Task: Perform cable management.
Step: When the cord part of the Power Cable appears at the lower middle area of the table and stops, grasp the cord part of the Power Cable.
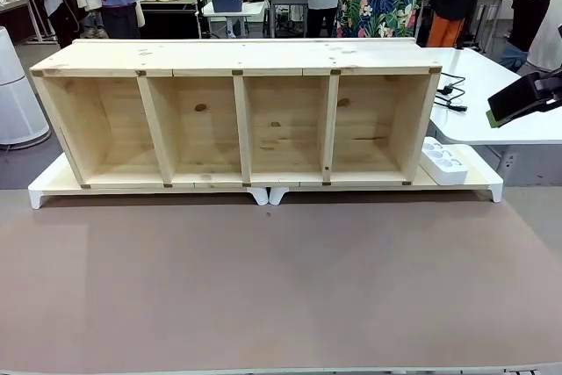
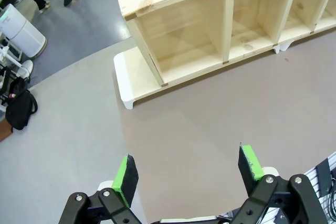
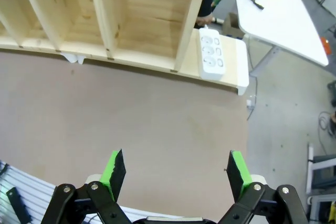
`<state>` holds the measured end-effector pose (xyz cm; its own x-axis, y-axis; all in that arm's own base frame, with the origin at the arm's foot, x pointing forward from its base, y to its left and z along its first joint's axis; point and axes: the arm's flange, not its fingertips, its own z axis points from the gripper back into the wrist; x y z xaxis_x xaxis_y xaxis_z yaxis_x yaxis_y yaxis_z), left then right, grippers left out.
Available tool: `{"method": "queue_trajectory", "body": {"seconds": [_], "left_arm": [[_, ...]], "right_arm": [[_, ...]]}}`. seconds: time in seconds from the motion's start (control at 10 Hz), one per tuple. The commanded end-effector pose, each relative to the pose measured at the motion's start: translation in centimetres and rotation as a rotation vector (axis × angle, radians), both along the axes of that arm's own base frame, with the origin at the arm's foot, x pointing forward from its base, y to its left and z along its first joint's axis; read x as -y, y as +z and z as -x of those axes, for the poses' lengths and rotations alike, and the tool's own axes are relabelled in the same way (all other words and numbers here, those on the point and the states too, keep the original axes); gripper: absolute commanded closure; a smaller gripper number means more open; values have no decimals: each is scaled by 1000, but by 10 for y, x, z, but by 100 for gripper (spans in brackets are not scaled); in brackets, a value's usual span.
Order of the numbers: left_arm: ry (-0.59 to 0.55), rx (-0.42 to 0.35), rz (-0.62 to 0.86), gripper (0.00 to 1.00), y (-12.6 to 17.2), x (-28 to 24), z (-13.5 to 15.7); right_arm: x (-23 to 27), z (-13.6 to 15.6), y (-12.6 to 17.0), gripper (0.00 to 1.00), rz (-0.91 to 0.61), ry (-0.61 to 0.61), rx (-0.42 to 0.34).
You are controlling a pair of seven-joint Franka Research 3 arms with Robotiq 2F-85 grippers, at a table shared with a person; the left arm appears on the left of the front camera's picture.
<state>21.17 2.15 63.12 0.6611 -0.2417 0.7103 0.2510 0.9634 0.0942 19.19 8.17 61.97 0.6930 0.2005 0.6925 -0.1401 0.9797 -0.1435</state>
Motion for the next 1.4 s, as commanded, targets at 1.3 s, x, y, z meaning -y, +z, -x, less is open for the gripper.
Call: {"method": "queue_trajectory", "body": {"seconds": [1.3], "left_arm": [[0,-7,2,0,-1,-1,0]], "right_arm": [[2,-1,0,0,-14,0,-5]]}}
